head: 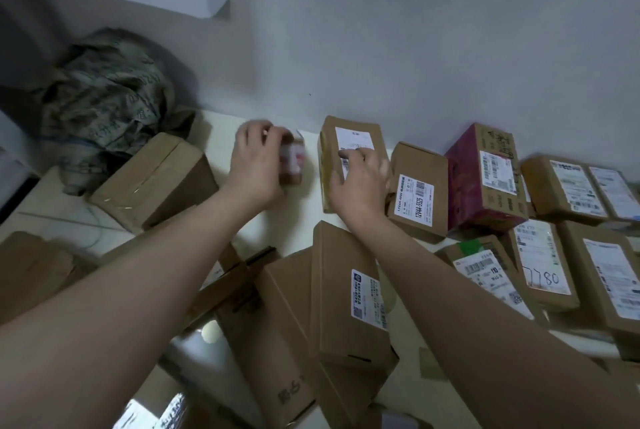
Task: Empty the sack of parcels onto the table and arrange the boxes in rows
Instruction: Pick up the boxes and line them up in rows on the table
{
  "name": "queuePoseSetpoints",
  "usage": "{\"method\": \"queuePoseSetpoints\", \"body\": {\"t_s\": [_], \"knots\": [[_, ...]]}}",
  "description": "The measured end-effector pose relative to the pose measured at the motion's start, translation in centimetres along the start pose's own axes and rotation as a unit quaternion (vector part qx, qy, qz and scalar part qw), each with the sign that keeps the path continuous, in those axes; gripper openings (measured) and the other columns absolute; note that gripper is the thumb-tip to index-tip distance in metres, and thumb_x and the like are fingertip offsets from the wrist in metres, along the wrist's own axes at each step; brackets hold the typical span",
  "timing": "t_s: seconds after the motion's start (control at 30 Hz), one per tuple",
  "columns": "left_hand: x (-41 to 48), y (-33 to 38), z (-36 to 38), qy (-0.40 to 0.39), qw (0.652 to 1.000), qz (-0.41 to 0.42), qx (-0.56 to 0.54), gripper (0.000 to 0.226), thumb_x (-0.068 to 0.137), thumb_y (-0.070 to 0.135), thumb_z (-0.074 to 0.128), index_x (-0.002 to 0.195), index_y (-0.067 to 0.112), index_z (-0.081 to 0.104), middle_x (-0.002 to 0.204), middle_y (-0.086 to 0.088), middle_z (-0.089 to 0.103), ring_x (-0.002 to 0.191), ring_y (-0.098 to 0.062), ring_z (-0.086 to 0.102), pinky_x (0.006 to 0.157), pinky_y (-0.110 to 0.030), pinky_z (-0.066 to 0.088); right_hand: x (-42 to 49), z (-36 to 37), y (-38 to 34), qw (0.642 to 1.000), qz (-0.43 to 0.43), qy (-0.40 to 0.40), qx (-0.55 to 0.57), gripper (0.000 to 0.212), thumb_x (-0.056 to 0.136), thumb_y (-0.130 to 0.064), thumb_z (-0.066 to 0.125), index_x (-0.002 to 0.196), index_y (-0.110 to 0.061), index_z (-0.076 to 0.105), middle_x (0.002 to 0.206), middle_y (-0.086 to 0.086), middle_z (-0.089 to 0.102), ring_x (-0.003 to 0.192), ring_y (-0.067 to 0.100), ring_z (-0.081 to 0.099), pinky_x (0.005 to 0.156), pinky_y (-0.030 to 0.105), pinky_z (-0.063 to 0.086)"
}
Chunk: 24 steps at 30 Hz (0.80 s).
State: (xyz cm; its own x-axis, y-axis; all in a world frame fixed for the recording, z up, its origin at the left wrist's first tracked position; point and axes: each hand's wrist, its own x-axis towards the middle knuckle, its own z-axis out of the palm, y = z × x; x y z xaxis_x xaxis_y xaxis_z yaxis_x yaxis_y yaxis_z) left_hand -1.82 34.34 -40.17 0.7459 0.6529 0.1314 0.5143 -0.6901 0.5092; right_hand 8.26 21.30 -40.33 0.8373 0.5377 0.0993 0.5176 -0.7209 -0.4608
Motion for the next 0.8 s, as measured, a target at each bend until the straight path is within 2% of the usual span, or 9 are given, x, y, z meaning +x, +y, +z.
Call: {"method": "queuePoseSetpoints", "body": {"t_s": [0.07,0.13,0.2,0.27,0.37,0.53,0.67,0.73,0.8], "knots": [[-1.1,-0.4,1.2,-0.062,0.996,-0.055,-0.043,0.06,0.066,0.027,0.086,0.116,0.017,0.055,0.131,-0.007,0.035,0.127,-0.026,0.029,0.097,-0.028,0.035,-0.4,0.1,0.6,0.999,0.01,-0.037,-0.028,0.042,0.092,-0.028,0.055,0.134,-0.026,0.053,0.145,0.002,0.041,0.136,0.026,0.026,0.111,0.04,0.02],[-1.6,-1.0,2.1,-0.057,0.985,-0.132,-0.092,0.059,0.065,0.028,0.087,0.11,0.017,0.051,0.133,-0.007,0.03,0.128,-0.026,0.029,0.089,-0.024,0.035,-0.8,0.2,1.4,0.995,0.002,-0.073,-0.063,0.05,0.09,-0.034,0.058,0.138,-0.033,0.048,0.15,0.0,0.035,0.139,0.025,0.023,0.114,0.045,0.017],[-1.5,-1.2,2.6,-0.062,0.977,-0.165,-0.121,0.059,0.067,0.024,0.084,0.114,0.021,0.047,0.137,-0.01,0.026,0.127,-0.031,0.036,0.092,-0.027,0.04,-1.0,0.4,2.2,0.99,-0.018,-0.095,-0.102,0.061,0.087,-0.035,0.061,0.144,-0.04,0.039,0.155,-0.001,0.028,0.141,0.024,0.019,0.114,0.049,0.016],[-1.1,-1.1,3.1,-0.096,0.972,-0.169,-0.131,0.058,0.071,0.022,0.082,0.117,0.025,0.048,0.135,-0.011,0.034,0.115,-0.031,0.051,0.095,-0.031,0.044,-0.9,0.6,2.7,0.987,-0.03,-0.097,-0.127,0.066,0.09,-0.026,0.059,0.147,-0.045,0.032,0.158,-0.003,0.024,0.142,0.023,0.018,0.11,0.049,0.019],[-0.2,-0.2,4.1,-0.122,0.966,-0.154,-0.17,0.063,0.074,0.022,0.083,0.127,0.024,0.049,0.135,-0.006,0.035,0.108,-0.026,0.057,0.097,-0.028,0.043,-0.4,1.2,3.0,0.992,-0.017,-0.068,-0.101,0.062,0.095,-0.013,0.053,0.148,-0.041,0.035,0.159,-0.002,0.025,0.142,0.024,0.019,0.107,0.05,0.03],[0.1,1.1,5.1,-0.169,0.959,-0.084,-0.211,0.072,0.085,0.011,0.07,0.148,0.019,0.035,0.157,-0.011,0.008,0.132,-0.03,0.045,0.114,-0.037,0.035,0.4,1.6,3.1,0.995,0.004,-0.054,-0.085,0.067,0.092,-0.005,0.053,0.151,-0.029,0.032,0.16,0.004,0.021,0.145,0.026,0.016,0.109,0.045,0.036],[-0.5,0.5,2.8,-0.002,0.995,-0.08,-0.064,0.073,0.081,0.022,0.071,0.147,0.019,0.038,0.16,-0.014,0.009,0.148,-0.03,0.009,0.119,-0.042,0.017,-0.2,1.3,1.8,0.995,0.028,-0.023,-0.088,0.06,0.093,-0.016,0.054,0.15,-0.023,0.034,0.158,0.007,0.025,0.142,0.027,0.021,0.106,0.04,0.035],[-0.7,-0.6,0.4,0.092,0.988,-0.121,0.026,0.07,0.08,0.021,0.07,0.143,0.018,0.04,0.156,-0.017,0.018,0.147,-0.034,0.01,0.118,-0.048,0.009,-0.8,1.2,0.5,0.996,0.011,0.038,-0.086,0.052,0.094,-0.021,0.054,0.144,-0.018,0.042,0.15,0.01,0.034,0.135,0.028,0.03,0.101,0.039,0.038],[-0.5,-2.0,-2.0,0.132,0.968,-0.19,0.095,0.069,0.076,0.018,0.07,0.139,0.015,0.041,0.153,-0.023,0.021,0.145,-0.041,0.013,0.117,-0.053,0.003,-1.3,1.1,-0.9,0.997,-0.008,0.051,-0.064,0.044,0.094,-0.021,0.054,0.137,-0.014,0.049,0.142,0.01,0.043,0.13,0.027,0.035,0.098,0.037,0.039]]}}
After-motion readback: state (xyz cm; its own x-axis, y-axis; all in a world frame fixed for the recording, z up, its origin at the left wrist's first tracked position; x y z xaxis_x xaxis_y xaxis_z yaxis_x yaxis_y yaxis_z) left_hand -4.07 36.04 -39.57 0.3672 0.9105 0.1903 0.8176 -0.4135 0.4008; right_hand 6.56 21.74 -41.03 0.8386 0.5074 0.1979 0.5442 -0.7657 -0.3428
